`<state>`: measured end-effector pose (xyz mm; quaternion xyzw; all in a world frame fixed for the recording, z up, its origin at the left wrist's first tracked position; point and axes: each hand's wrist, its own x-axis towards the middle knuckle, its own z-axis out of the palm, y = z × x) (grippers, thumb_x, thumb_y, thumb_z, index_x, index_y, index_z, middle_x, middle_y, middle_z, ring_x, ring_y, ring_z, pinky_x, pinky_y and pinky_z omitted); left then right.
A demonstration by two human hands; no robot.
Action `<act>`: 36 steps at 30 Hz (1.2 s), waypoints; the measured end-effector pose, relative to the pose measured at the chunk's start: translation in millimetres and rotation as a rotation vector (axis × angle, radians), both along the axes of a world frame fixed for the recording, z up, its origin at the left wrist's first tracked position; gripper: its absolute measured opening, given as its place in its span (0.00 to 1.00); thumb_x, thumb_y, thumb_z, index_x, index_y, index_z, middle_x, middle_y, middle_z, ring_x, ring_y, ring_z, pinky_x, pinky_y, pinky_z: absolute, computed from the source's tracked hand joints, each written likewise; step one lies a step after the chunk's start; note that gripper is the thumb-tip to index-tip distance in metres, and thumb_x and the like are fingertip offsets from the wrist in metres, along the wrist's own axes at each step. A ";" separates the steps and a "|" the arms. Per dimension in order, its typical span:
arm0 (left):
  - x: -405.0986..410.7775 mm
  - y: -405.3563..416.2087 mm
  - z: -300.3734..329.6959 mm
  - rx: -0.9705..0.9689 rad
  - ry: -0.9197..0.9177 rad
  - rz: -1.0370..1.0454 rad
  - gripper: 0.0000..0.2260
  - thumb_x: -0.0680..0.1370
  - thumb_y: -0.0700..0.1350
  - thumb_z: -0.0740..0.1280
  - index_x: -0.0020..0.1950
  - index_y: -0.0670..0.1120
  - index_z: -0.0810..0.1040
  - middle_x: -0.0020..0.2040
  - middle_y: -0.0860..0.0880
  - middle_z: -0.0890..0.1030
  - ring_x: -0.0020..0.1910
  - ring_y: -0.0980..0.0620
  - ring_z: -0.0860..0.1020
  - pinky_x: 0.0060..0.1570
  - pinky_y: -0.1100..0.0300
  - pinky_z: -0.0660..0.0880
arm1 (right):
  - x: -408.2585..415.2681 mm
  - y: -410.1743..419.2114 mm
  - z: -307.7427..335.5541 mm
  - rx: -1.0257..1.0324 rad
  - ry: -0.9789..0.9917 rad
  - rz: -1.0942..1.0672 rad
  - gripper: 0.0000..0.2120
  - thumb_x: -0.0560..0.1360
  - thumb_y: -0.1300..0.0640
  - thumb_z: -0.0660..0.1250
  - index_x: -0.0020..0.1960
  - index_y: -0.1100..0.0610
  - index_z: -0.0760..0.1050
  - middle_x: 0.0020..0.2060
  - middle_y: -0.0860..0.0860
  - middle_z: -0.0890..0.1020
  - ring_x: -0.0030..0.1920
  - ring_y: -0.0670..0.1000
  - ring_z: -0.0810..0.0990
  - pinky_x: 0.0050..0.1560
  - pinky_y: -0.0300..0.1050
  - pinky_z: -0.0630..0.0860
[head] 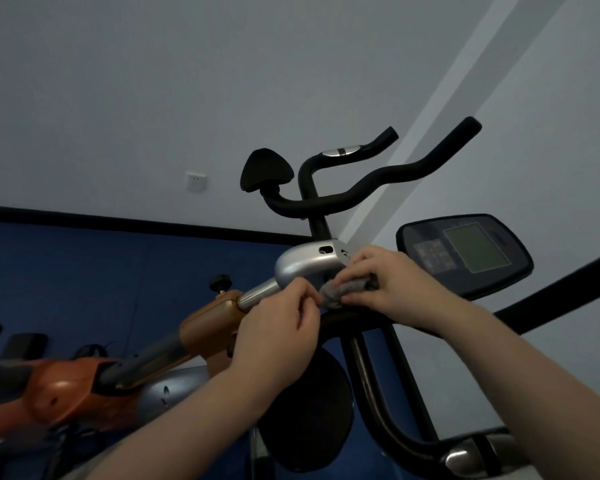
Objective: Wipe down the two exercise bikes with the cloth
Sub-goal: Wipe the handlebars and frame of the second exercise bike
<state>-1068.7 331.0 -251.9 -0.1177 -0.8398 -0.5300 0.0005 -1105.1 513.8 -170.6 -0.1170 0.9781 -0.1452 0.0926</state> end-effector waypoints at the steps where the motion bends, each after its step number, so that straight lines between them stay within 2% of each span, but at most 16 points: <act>1: -0.5 -0.4 -0.1 -0.001 0.003 -0.004 0.07 0.79 0.51 0.55 0.45 0.58 0.72 0.34 0.53 0.79 0.32 0.58 0.77 0.32 0.53 0.76 | -2.2 -2.9 -0.8 0.007 0.008 -0.004 0.11 0.71 0.52 0.74 0.53 0.44 0.82 0.48 0.43 0.75 0.50 0.43 0.74 0.52 0.41 0.72; 4: -2.7 -0.4 -1.4 -0.007 0.019 -0.010 0.06 0.78 0.51 0.57 0.44 0.58 0.73 0.33 0.54 0.78 0.33 0.59 0.76 0.29 0.59 0.72 | -5.7 -18.4 -12.8 0.021 0.189 -0.068 0.12 0.72 0.54 0.74 0.55 0.49 0.82 0.50 0.47 0.75 0.51 0.46 0.75 0.54 0.41 0.73; 6: -3.5 -0.3 -2.1 -0.016 0.034 -0.026 0.06 0.78 0.51 0.58 0.44 0.58 0.73 0.32 0.54 0.77 0.33 0.59 0.76 0.29 0.60 0.69 | -2.7 -17.3 -13.7 0.033 0.223 -0.049 0.12 0.73 0.54 0.73 0.56 0.49 0.82 0.52 0.46 0.75 0.51 0.45 0.75 0.55 0.41 0.73; 9: -3.4 -0.8 -2.0 -0.027 0.041 -0.062 0.05 0.78 0.51 0.60 0.44 0.58 0.74 0.33 0.55 0.77 0.33 0.60 0.75 0.29 0.64 0.65 | -0.7 0.9 2.9 0.003 -0.037 0.060 0.11 0.72 0.53 0.73 0.54 0.43 0.82 0.50 0.38 0.74 0.52 0.39 0.74 0.55 0.36 0.72; 11: -3.8 -1.2 -1.0 -0.035 0.048 -0.072 0.04 0.77 0.51 0.60 0.44 0.58 0.74 0.33 0.55 0.77 0.34 0.61 0.75 0.29 0.66 0.64 | -2.9 0.8 7.5 0.005 -0.092 0.074 0.11 0.72 0.53 0.73 0.54 0.43 0.82 0.50 0.39 0.74 0.52 0.39 0.73 0.55 0.36 0.72; 14: -5.7 -1.6 0.0 -0.020 0.042 -0.067 0.04 0.77 0.52 0.60 0.44 0.58 0.74 0.33 0.55 0.77 0.34 0.60 0.75 0.29 0.64 0.64 | -6.1 -19.2 -5.7 0.089 0.101 0.024 0.12 0.73 0.54 0.72 0.56 0.48 0.82 0.53 0.46 0.75 0.52 0.46 0.75 0.56 0.44 0.72; 16: -5.4 -1.9 -0.1 -0.020 0.033 -0.077 0.04 0.77 0.52 0.60 0.45 0.58 0.74 0.33 0.54 0.77 0.34 0.60 0.75 0.29 0.63 0.64 | -2.7 -23.0 -10.7 0.111 0.178 0.018 0.12 0.74 0.55 0.71 0.57 0.49 0.81 0.55 0.48 0.74 0.52 0.48 0.75 0.56 0.45 0.73; 19: -4.2 -2.8 1.4 -0.038 0.042 -0.109 0.04 0.76 0.52 0.60 0.45 0.58 0.74 0.33 0.55 0.77 0.34 0.60 0.75 0.29 0.64 0.62 | -3.0 -2.2 7.3 0.082 -0.066 0.022 0.12 0.73 0.51 0.72 0.56 0.43 0.81 0.50 0.40 0.73 0.51 0.41 0.73 0.55 0.41 0.72; 21: -3.5 -2.9 2.3 -0.031 0.034 -0.115 0.05 0.76 0.53 0.59 0.45 0.58 0.74 0.34 0.56 0.77 0.34 0.61 0.75 0.29 0.65 0.62 | -6.3 -0.4 11.7 0.101 -0.127 0.010 0.12 0.73 0.50 0.72 0.56 0.42 0.81 0.50 0.39 0.72 0.51 0.41 0.73 0.56 0.41 0.72; 26: -4.2 -3.5 2.4 -0.020 0.022 -0.099 0.05 0.76 0.52 0.59 0.45 0.57 0.74 0.34 0.55 0.77 0.33 0.61 0.74 0.29 0.66 0.61 | -1.6 -29.2 -15.2 0.157 0.189 -0.027 0.11 0.75 0.53 0.69 0.58 0.47 0.80 0.55 0.46 0.72 0.51 0.46 0.74 0.51 0.41 0.72; 28: -3.6 -2.6 3.3 -0.032 0.032 -0.114 0.05 0.76 0.53 0.59 0.45 0.57 0.74 0.34 0.55 0.77 0.33 0.62 0.74 0.28 0.67 0.60 | 1.7 -15.2 -5.1 0.143 0.076 -0.022 0.11 0.74 0.51 0.70 0.56 0.43 0.80 0.52 0.43 0.72 0.51 0.45 0.74 0.53 0.44 0.74; 30: -3.2 -3.0 3.3 -0.041 0.036 -0.120 0.05 0.76 0.53 0.59 0.45 0.57 0.74 0.34 0.56 0.76 0.34 0.62 0.74 0.28 0.67 0.60 | 0.3 -4.4 6.1 0.142 -0.038 -0.040 0.10 0.73 0.49 0.72 0.54 0.40 0.80 0.50 0.41 0.72 0.51 0.44 0.74 0.53 0.44 0.73; 33: -3.8 -3.8 2.1 -0.024 0.026 -0.104 0.05 0.75 0.54 0.58 0.45 0.58 0.73 0.35 0.56 0.76 0.34 0.62 0.74 0.29 0.64 0.62 | -4.7 -17.0 -5.4 0.169 0.094 -0.112 0.11 0.74 0.50 0.71 0.56 0.45 0.81 0.53 0.46 0.74 0.52 0.49 0.76 0.53 0.46 0.73; 36: -3.7 -3.0 1.9 -0.018 0.033 -0.100 0.05 0.75 0.54 0.58 0.45 0.58 0.73 0.34 0.56 0.77 0.34 0.61 0.75 0.29 0.64 0.63 | 2.7 -26.6 -22.2 0.182 0.245 -0.102 0.11 0.76 0.52 0.68 0.59 0.49 0.79 0.55 0.47 0.72 0.50 0.50 0.77 0.50 0.44 0.75</act>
